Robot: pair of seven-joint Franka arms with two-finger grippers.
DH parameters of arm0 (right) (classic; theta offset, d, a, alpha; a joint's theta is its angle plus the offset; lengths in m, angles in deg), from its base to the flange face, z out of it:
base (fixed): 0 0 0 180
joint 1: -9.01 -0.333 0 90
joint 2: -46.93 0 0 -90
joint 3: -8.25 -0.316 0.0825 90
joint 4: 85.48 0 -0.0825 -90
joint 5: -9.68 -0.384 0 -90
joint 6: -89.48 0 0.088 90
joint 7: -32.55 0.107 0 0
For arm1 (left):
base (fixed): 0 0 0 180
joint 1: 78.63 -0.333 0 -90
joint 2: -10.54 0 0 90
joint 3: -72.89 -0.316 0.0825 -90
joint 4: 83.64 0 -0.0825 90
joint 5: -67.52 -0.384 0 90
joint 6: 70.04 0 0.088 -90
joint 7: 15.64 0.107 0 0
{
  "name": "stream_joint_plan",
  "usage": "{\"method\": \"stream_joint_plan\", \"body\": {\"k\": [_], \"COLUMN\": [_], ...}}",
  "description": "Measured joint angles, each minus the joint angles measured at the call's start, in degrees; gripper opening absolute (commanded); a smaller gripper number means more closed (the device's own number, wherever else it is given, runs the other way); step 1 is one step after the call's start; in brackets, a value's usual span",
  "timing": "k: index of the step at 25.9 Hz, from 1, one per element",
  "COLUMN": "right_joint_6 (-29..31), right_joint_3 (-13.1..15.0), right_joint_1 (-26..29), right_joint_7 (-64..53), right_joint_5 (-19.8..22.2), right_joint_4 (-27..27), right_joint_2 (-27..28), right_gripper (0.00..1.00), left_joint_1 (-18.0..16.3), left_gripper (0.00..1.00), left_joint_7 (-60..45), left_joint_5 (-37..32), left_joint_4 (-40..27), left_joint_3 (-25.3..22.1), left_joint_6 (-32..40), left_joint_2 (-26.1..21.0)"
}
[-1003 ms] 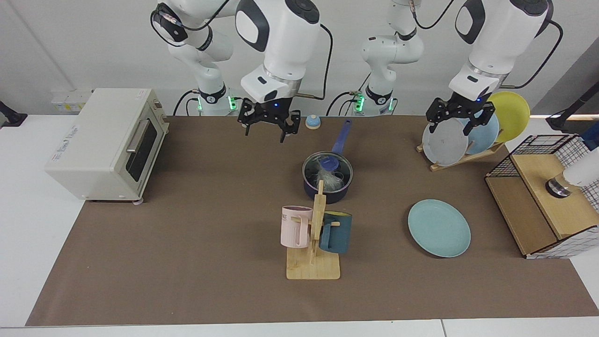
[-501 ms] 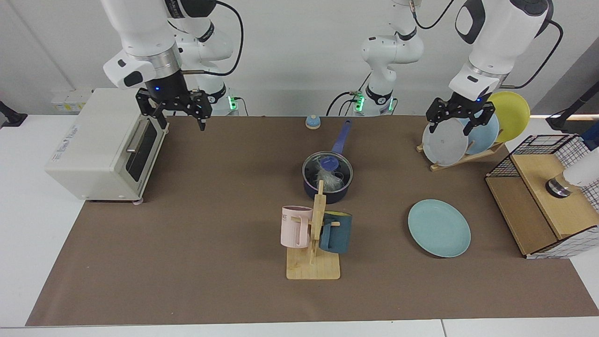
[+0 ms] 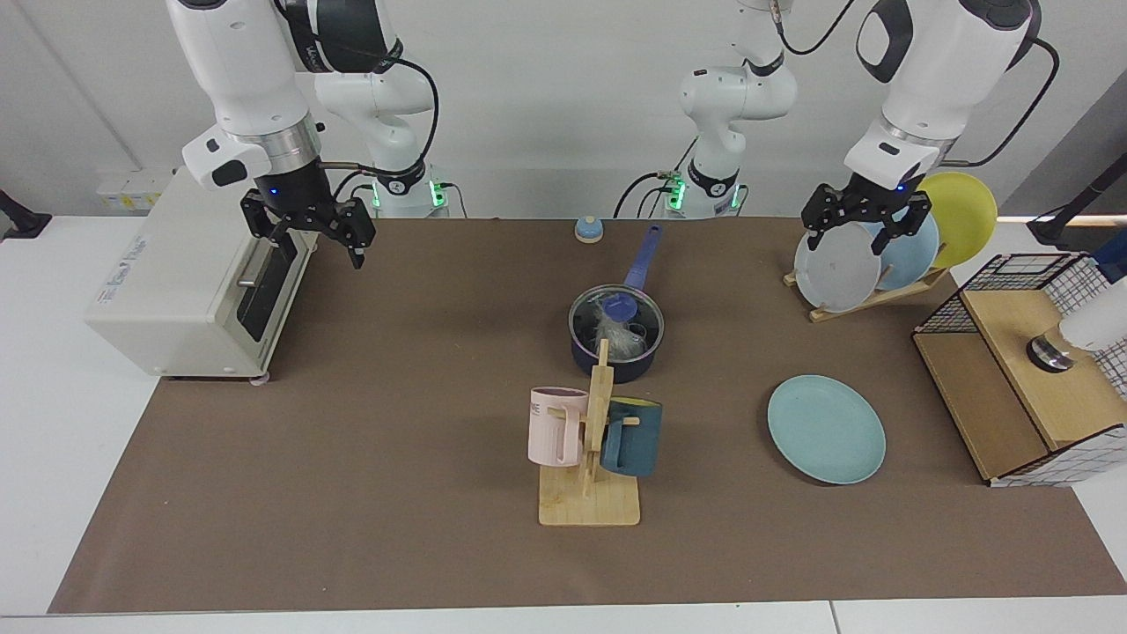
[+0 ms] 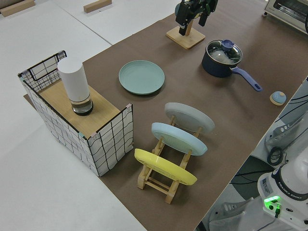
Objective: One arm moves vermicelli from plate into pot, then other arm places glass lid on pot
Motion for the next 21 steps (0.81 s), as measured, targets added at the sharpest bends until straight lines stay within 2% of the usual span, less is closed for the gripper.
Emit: {"method": "stream_joint_plan", "body": {"k": [7, 21], "right_joint_6": [-4.05, -5.77], "right_joint_3": [-0.16, -0.16], "right_joint_1": [-0.14, 0.14], "right_joint_7": [0.0, 0.0], "right_joint_5": [-0.02, -0.04], "right_joint_4": [-0.04, 0.26], "right_joint_2": [-1.48, -1.5], "right_gripper": [1.0, 1.0], "left_joint_1": [0.0, 0.0], "left_gripper": [1.0, 1.0], "left_joint_7": [0.0, 0.0], "left_joint_5": [0.0, 0.0], "left_joint_4": [0.0, 0.0], "left_joint_3": [0.0, 0.0], "left_joint_6": [0.0, 0.0], "left_joint_2": [0.0, 0.0]}}
